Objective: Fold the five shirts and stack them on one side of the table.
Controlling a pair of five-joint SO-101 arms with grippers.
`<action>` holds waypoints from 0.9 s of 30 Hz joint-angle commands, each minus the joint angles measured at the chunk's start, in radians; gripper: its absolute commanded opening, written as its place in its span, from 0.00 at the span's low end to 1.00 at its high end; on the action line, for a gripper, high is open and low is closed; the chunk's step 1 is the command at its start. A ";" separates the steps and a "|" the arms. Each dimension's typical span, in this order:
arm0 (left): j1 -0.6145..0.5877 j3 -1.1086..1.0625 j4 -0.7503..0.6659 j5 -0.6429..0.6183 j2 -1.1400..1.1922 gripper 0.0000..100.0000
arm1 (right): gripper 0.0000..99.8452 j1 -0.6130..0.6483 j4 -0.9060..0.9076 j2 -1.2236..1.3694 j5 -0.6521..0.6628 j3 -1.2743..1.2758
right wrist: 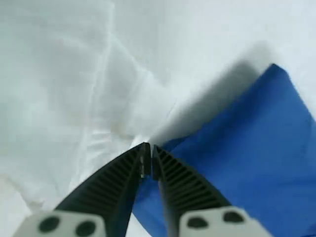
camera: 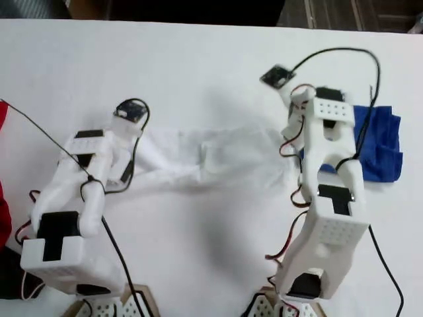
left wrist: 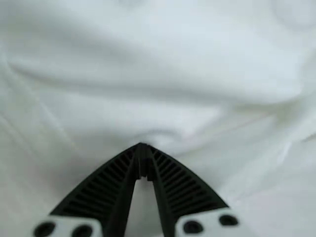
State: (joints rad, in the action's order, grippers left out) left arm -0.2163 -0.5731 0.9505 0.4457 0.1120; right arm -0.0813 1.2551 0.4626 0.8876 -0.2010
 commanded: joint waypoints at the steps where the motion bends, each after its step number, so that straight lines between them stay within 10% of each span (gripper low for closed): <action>1: -0.011 -0.001 -0.023 0.008 -0.014 0.03 | 0.02 0.008 0.099 -0.005 -0.040 -0.104; 19: -0.015 -0.001 -0.021 0.002 -0.015 0.03 | 0.02 0.183 0.275 -0.433 -0.201 0.026; 27: -0.017 0.113 0.089 0.000 -0.025 0.03 | 0.02 0.145 -0.085 -0.582 -0.218 0.612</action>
State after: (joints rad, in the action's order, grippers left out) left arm -0.2163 -0.5439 0.9828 0.4457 0.1089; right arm 0.0829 1.3303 -0.0422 0.6790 0.2332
